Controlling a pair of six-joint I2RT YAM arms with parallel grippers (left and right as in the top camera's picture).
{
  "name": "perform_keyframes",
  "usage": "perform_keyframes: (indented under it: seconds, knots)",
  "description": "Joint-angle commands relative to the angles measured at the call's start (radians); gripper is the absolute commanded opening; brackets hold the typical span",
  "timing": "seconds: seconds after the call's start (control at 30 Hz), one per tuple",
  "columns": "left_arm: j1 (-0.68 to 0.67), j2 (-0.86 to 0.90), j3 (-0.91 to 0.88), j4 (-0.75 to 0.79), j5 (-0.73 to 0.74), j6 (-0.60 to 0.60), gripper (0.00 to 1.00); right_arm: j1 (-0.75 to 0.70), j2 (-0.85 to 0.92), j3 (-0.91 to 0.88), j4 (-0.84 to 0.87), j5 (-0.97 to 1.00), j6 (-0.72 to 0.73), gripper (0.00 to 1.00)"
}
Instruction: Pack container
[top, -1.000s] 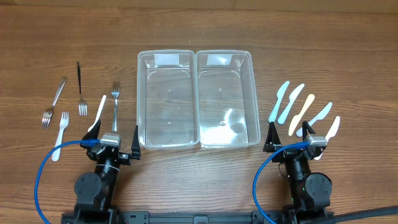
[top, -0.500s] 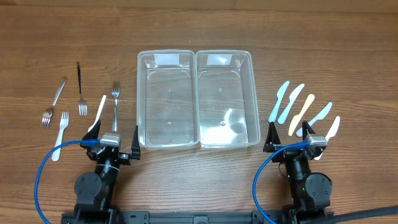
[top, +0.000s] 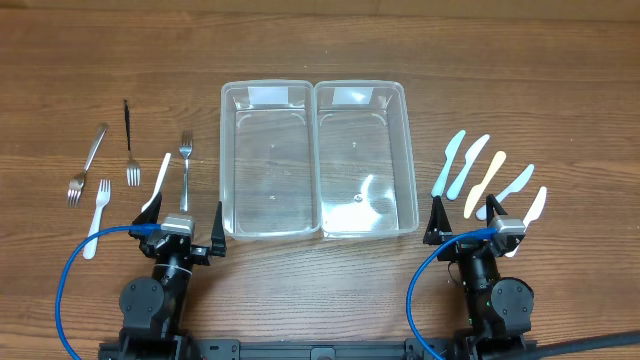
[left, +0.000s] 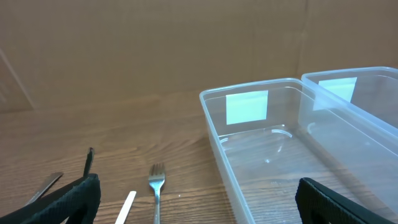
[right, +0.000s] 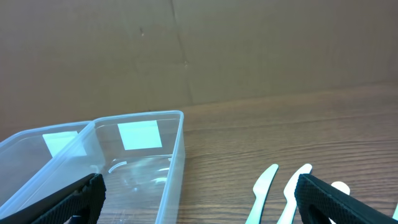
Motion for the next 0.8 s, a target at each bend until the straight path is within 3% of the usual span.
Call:
perform_keyframes:
  seconds: [0.0, 0.33, 0.43, 0.6, 0.77]
  knots:
    - [0.005, -0.009, -0.003, 0.0, 0.018, -0.01, 1.0, -0.001, -0.009, -0.01, 0.008, -0.003, -0.003, 1.0]
    - [0.005, -0.009, -0.003, 0.012, -0.011, -0.006, 1.0, -0.001, -0.009, -0.01, 0.013, -0.063, 0.014, 1.0]
    - [0.006, -0.009, 0.011, 0.072, -0.008, -0.117, 1.0, -0.001, -0.009, 0.009, 0.015, -0.061, 0.08, 1.0]
    - [0.005, 0.056, 0.258, -0.169, -0.005, -0.179, 1.0, -0.002, 0.061, 0.212, -0.122, -0.011, 0.079, 1.0]
    - [0.005, 0.371, 0.629, -0.38, -0.005, -0.183, 1.0, -0.002, 0.349, 0.518, -0.34, 0.013, 0.079, 1.0]
